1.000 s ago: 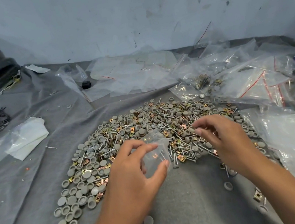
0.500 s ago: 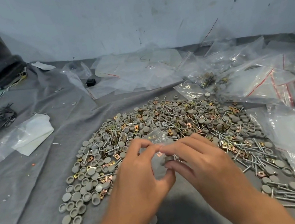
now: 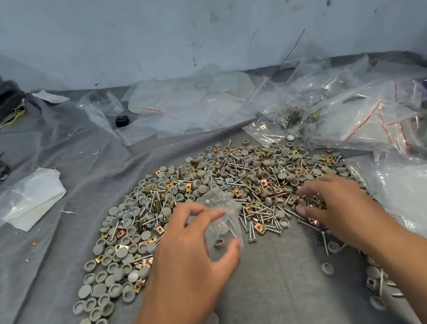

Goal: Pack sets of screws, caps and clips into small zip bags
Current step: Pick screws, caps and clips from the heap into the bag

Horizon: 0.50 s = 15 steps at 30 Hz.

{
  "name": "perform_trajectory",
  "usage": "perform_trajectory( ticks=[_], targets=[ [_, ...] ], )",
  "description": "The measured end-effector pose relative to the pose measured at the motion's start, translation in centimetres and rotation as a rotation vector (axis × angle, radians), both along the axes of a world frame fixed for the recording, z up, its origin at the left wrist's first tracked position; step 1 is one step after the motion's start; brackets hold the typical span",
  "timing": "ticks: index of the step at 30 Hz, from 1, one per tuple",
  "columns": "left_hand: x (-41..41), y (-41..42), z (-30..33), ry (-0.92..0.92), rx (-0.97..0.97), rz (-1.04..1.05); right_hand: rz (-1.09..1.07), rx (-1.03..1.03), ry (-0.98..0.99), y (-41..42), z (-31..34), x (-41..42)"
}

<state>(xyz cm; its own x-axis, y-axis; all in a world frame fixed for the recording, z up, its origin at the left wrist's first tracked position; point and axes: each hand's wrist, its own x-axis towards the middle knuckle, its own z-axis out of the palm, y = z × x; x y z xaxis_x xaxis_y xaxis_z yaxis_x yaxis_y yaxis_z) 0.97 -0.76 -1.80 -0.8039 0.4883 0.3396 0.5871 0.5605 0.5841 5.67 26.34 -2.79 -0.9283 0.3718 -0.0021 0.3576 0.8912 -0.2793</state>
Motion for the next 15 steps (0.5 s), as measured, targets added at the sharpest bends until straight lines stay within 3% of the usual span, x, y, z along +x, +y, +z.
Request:
perform_trajectory(
  ticks=[7, 15],
  targets=[
    [-0.21, -0.06, -0.05, -0.017, -0.009, 0.009, -0.023, 0.081, -0.056, -0.47, -0.7, -0.8],
    [-0.12, -0.16, -0.07, -0.014, -0.031, -0.002, -0.037, 0.067, 0.016, -0.61, -1.05, -0.7]
  ],
)
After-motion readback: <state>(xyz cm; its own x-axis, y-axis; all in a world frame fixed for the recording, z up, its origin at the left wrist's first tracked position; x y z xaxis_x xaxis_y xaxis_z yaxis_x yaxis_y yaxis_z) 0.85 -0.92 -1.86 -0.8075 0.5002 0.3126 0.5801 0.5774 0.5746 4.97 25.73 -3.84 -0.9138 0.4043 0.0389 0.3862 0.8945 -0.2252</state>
